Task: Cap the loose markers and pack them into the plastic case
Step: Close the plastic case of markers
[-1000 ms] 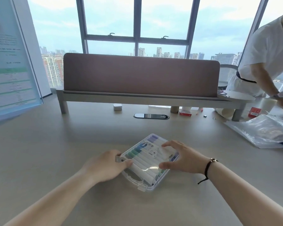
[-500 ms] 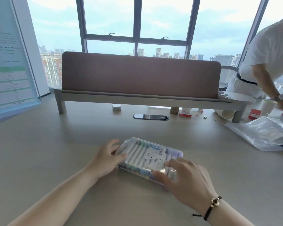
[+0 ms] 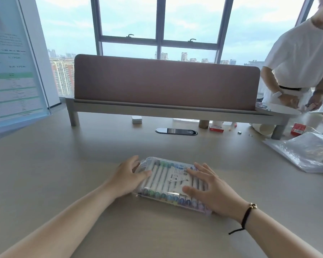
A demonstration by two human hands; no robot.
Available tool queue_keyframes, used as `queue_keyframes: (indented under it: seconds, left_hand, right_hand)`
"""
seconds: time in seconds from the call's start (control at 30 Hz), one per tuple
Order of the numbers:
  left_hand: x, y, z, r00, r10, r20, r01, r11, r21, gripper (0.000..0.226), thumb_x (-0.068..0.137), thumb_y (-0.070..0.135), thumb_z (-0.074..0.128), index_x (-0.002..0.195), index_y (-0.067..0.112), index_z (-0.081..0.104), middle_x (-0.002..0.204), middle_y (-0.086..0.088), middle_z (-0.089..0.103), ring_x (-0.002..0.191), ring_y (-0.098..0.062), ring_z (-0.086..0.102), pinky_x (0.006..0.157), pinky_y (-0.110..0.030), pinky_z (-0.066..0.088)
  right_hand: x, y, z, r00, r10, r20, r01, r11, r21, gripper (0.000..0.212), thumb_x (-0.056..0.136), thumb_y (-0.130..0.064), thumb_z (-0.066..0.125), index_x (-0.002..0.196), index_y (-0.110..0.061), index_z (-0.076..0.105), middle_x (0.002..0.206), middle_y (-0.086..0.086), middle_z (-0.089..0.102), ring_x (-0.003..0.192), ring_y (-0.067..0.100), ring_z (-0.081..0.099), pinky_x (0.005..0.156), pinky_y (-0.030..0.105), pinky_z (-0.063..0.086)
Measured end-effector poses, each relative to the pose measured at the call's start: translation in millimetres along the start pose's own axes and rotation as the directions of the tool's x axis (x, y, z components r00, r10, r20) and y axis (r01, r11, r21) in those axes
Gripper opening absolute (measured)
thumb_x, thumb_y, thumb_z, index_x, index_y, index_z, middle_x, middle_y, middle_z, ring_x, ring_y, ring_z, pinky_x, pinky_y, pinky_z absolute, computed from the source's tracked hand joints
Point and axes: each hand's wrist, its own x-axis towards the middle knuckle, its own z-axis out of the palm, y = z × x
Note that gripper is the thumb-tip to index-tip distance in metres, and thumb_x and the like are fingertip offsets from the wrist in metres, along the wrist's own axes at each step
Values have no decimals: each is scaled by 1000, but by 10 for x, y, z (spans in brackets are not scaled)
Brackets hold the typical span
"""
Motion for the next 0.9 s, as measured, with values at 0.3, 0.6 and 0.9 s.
queue_keyframes:
  seconds: [0.3,0.6,0.9]
  left_hand:
    - [81,-105,18,1000,-2,23,4,997,-72,83,85,24,77,153,10,32,153,-4,42,138,-9,42,111,-23,30]
    - [41,-60,-11,996,84,13,-85,989,119,37,88,36,72,123,39,61,96,47,55,107,9,55,94,-20,39]
    - [60,-105,-94,998,39,46,-43,995,86,85,77,53,77,148,23,42,149,7,48,134,-5,46,115,-34,35]
  right_hand:
    - [146,116,14,997,-71,25,69,994,82,87,72,-79,53,149,-43,34,158,-29,10,147,-6,-9,123,34,6]
    - [157,136,29,997,-75,28,72,993,89,93,65,-86,50,147,-46,34,156,-32,10,146,-7,-8,123,35,7]
    - [146,110,18,997,-62,42,58,995,84,86,72,-77,54,148,-44,33,157,-30,10,147,-5,-8,123,35,7]
